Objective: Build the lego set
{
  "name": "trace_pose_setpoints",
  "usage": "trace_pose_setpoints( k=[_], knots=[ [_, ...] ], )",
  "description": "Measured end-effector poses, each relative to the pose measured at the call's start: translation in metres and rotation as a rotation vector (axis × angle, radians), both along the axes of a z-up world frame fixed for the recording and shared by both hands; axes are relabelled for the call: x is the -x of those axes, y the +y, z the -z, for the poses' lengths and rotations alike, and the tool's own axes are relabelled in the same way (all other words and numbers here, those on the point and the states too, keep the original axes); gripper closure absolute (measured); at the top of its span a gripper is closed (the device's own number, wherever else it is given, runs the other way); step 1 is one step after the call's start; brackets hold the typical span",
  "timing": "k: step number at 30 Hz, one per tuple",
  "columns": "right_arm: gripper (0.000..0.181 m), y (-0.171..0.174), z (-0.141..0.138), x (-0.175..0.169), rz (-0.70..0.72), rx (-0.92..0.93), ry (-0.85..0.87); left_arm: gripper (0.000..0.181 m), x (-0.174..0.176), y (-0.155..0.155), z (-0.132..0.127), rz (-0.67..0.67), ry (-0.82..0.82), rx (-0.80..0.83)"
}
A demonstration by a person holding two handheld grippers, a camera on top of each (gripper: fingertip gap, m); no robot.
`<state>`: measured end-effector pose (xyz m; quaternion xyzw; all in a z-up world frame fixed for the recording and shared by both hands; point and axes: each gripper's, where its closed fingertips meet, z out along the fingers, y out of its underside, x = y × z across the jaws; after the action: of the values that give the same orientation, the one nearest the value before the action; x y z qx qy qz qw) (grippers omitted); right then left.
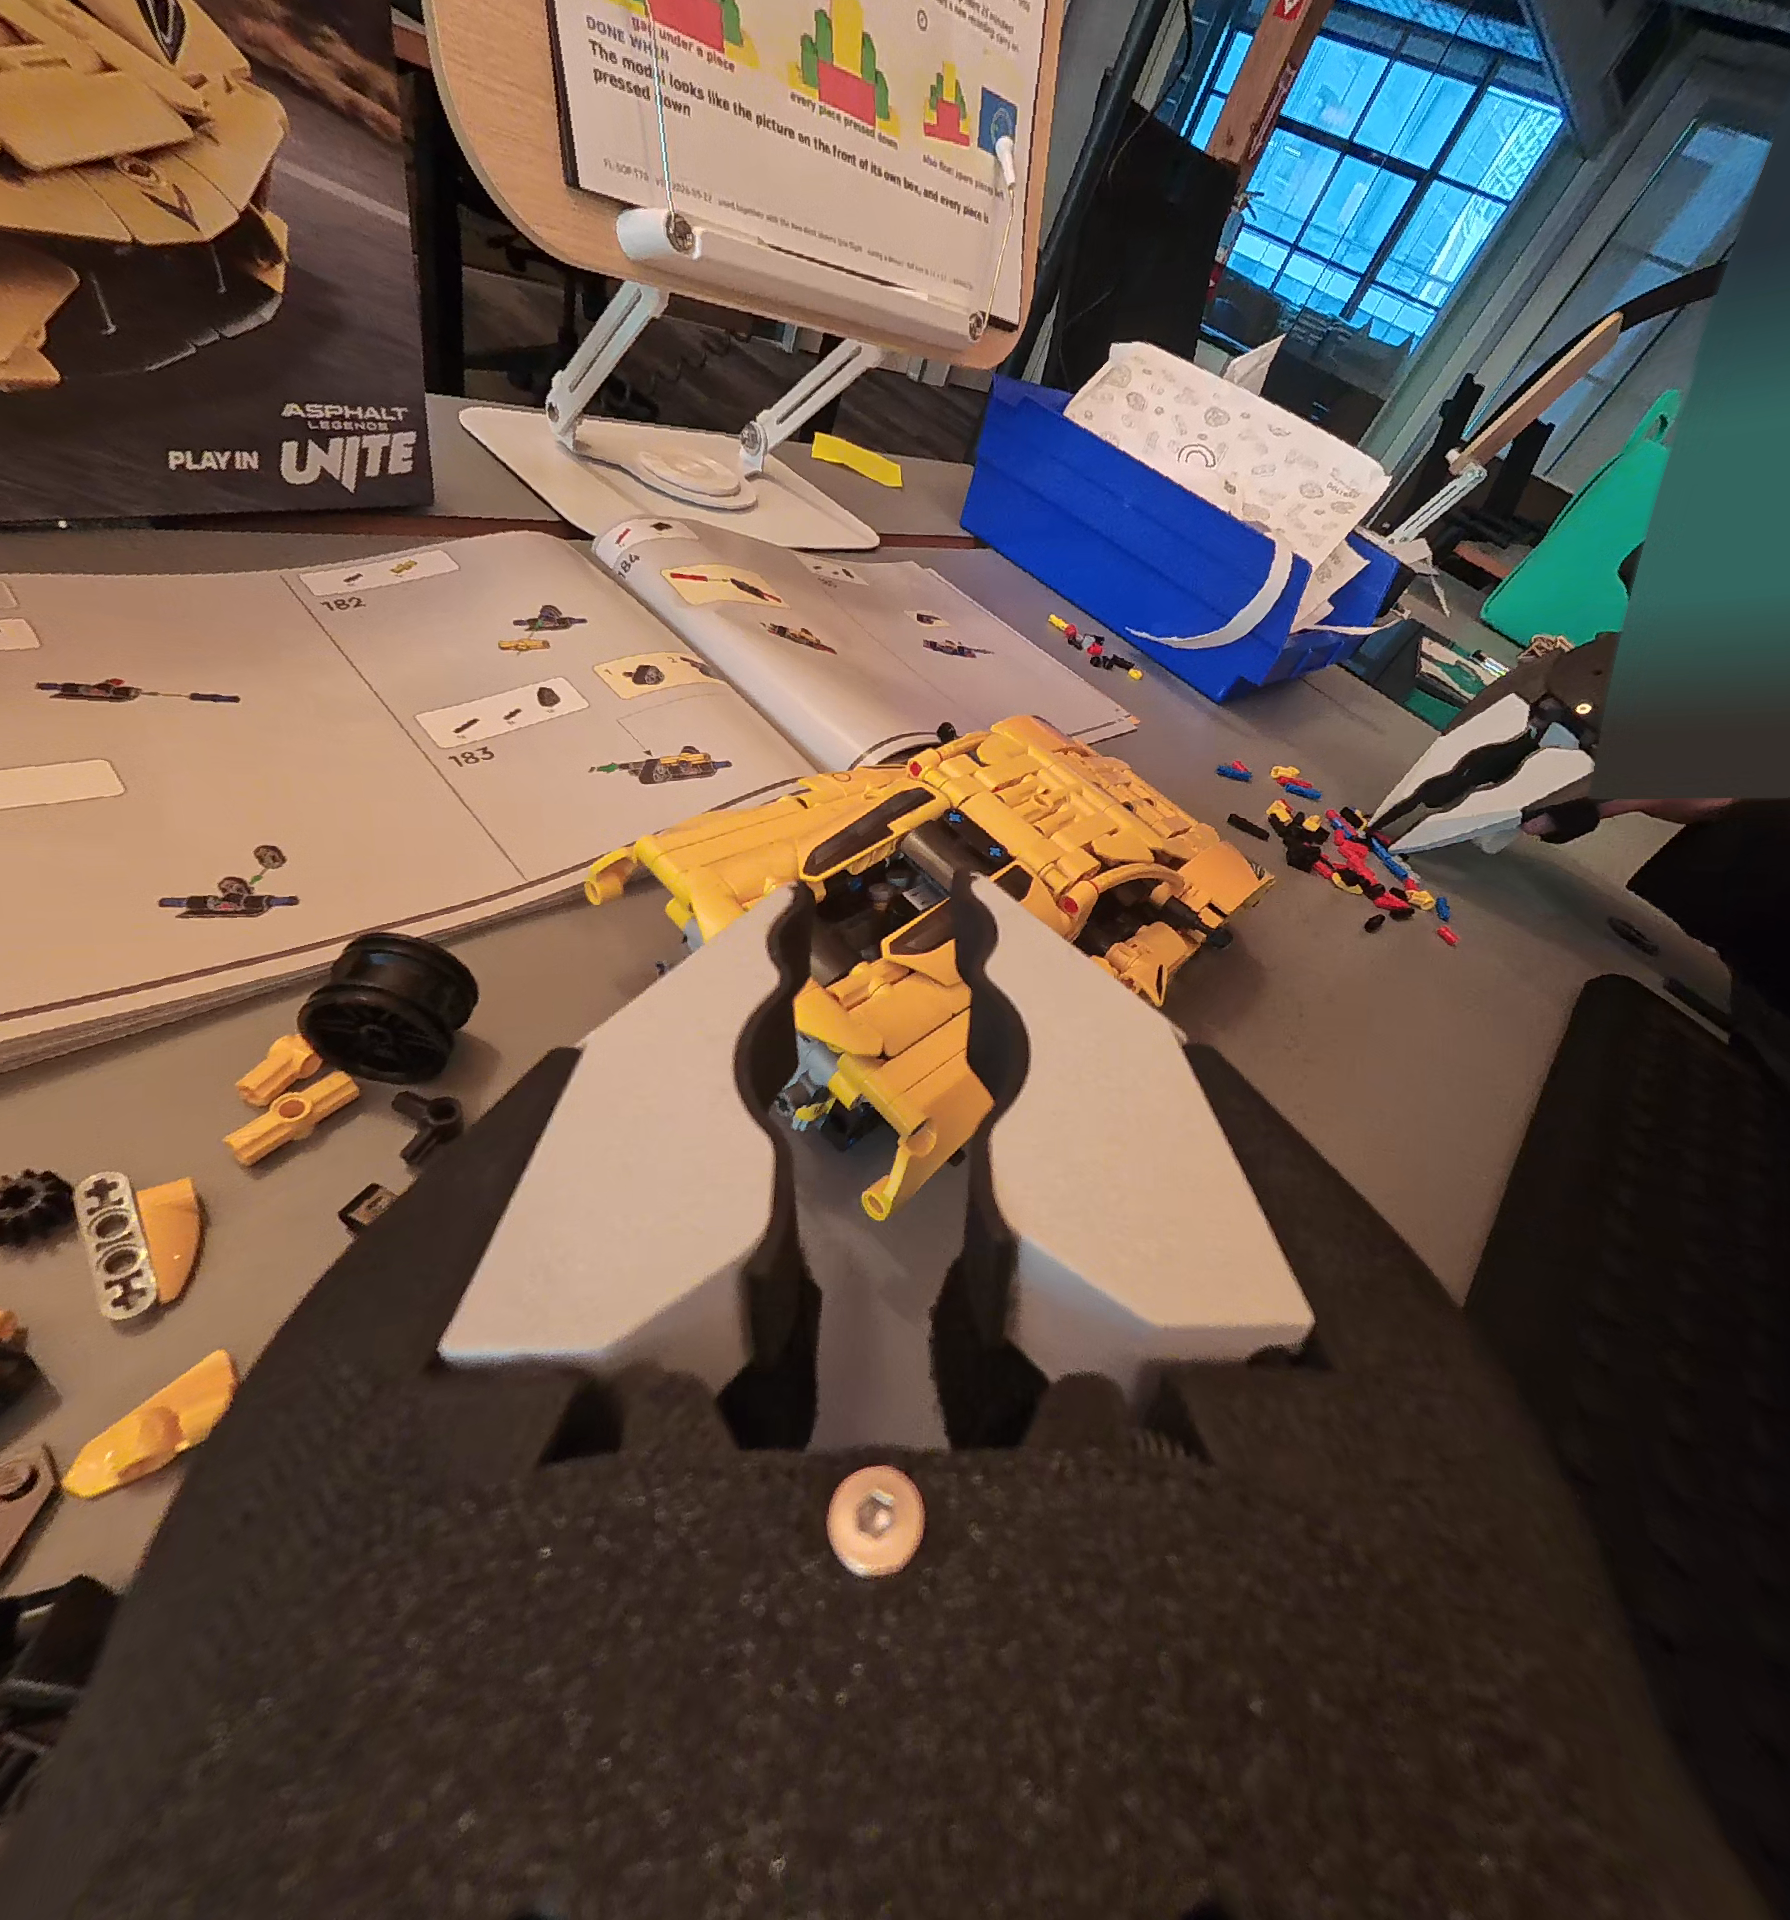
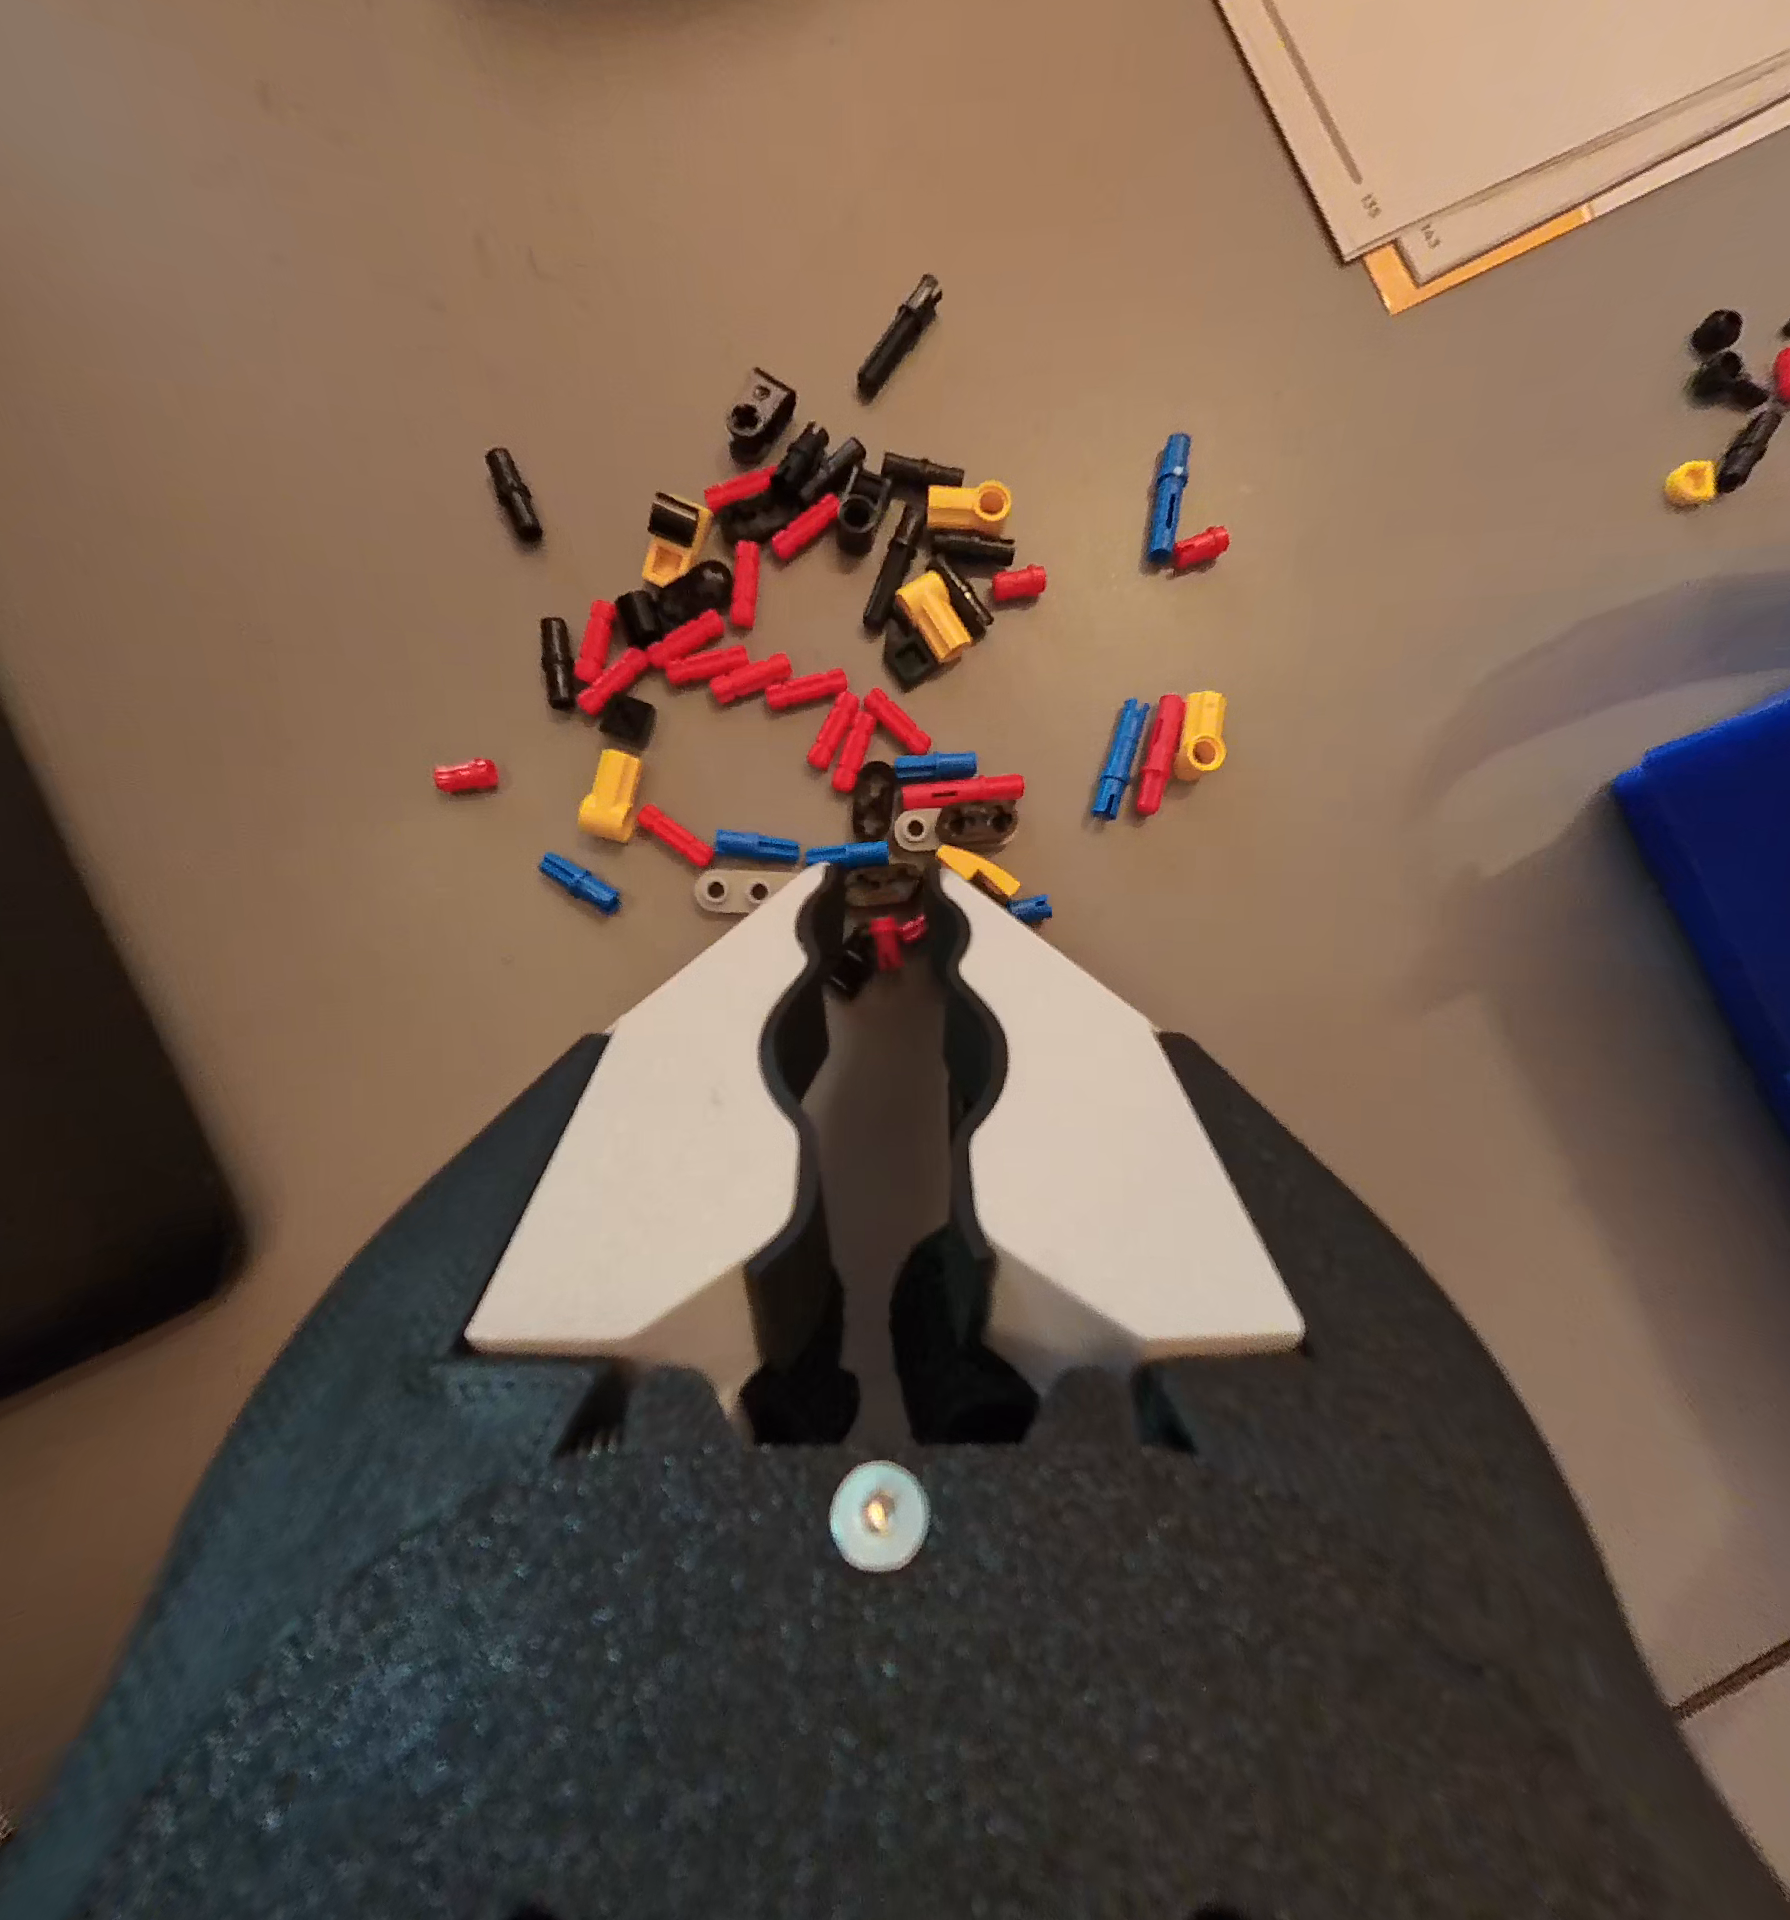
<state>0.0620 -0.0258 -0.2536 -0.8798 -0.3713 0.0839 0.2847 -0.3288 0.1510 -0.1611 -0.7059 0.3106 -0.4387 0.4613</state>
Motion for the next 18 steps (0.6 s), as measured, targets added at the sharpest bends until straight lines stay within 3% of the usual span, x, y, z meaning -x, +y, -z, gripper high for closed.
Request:
trace_pose_setpoints(
  k=[12,15,18],
  knots=[
    [0.170,0.000,-0.002,-0.003,0.006,-0.005,-0.068,0.155,0.000,0.000,-0.002,0.000,-0.011,-0.001],
    [0.170,0.000,-0.014,0.001,0.014,-0.035,-0.072,0.155,0.001,0.000,-0.003,0.001,-0.018,0.002],
    [0.170,0.005,-0.035,0.028,-0.012,-0.088,-0.034,0.155,0.001,0.000,-0.003,-0.001,-0.017,0.001]
  ],
)
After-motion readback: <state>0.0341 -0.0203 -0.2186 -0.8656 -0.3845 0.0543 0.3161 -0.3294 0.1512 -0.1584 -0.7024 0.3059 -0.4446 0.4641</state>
